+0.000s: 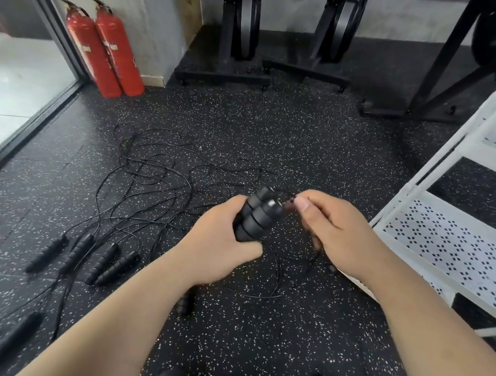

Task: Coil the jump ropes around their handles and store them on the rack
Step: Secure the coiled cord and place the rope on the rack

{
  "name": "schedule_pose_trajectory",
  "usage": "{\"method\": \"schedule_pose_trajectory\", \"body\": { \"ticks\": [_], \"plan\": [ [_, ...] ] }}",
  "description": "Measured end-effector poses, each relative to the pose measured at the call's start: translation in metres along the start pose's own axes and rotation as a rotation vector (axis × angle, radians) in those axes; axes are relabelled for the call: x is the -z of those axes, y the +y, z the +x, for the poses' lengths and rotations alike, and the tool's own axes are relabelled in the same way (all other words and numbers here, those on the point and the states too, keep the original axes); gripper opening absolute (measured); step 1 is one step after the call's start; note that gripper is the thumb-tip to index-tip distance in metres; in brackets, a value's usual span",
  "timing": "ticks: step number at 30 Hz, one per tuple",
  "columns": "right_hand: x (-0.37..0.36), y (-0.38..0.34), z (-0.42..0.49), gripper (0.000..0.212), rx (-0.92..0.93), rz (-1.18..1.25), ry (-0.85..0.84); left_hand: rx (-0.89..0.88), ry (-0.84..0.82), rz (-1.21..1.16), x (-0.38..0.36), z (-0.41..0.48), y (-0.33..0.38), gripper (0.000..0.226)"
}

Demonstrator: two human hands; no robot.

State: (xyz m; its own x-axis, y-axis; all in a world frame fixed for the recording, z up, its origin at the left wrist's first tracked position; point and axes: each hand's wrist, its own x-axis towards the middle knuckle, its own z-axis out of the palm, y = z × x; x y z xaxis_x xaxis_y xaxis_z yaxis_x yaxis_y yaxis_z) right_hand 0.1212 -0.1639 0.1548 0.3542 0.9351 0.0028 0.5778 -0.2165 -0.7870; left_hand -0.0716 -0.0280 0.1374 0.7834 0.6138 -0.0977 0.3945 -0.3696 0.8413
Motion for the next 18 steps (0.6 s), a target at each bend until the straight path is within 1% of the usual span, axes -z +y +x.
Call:
{"method": "schedule_pose_trajectory", "body": {
  "ticks": [1, 4, 6, 8, 10, 11, 12, 13, 14, 16, 18],
  "plan": [
    [0.002, 0.0, 0.001, 0.03, 0.009, -0.019, 0.03, 0.026, 0.004, -0.14, 0.001, 0.002, 0.0, 0.031],
    [0.003, -0.002, 0.002, 0.031, 0.0, -0.022, 0.117, 0.103, 0.094, -0.611, 0.001, 0.005, -0.001, 0.042],
    [-0.006, -0.004, 0.003, 0.031, -0.018, -0.028, 0.15, 0.126, 0.13, -0.829, -0.007, 0.006, 0.004, 0.045],
    [-0.024, -0.008, 0.002, 0.03, -0.017, -0.081, 0.185, 0.178, 0.167, -1.031, -0.021, 0.006, 0.008, 0.042],
    [-0.046, -0.011, 0.0, 0.025, -0.02, -0.085, 0.222, 0.288, 0.217, -1.217, -0.03, 0.009, 0.009, 0.036],
    [-0.057, -0.013, -0.002, 0.026, -0.026, -0.062, 0.236, 0.341, 0.235, -1.31, -0.032, 0.012, 0.007, 0.037],
    [-0.066, -0.014, -0.004, 0.031, -0.023, -0.031, 0.248, 0.372, 0.239, -1.391, -0.032, 0.015, 0.007, 0.041],
    [-0.074, -0.013, -0.006, 0.036, -0.01, -0.009, 0.258, 0.382, 0.238, -1.44, -0.03, 0.018, 0.005, 0.044],
    [-0.081, -0.013, -0.008, 0.039, 0.003, 0.001, 0.263, 0.383, 0.242, -1.457, -0.029, 0.021, 0.004, 0.042],
    [-0.09, -0.015, -0.013, 0.038, 0.006, -0.019, 0.261, 0.416, 0.244, -1.456, -0.027, 0.024, 0.003, 0.027],
    [-0.094, -0.019, -0.019, 0.043, 0.0, -0.072, 0.234, 0.467, 0.245, -1.448, -0.028, 0.026, 0.003, 0.023]
  ]
}}
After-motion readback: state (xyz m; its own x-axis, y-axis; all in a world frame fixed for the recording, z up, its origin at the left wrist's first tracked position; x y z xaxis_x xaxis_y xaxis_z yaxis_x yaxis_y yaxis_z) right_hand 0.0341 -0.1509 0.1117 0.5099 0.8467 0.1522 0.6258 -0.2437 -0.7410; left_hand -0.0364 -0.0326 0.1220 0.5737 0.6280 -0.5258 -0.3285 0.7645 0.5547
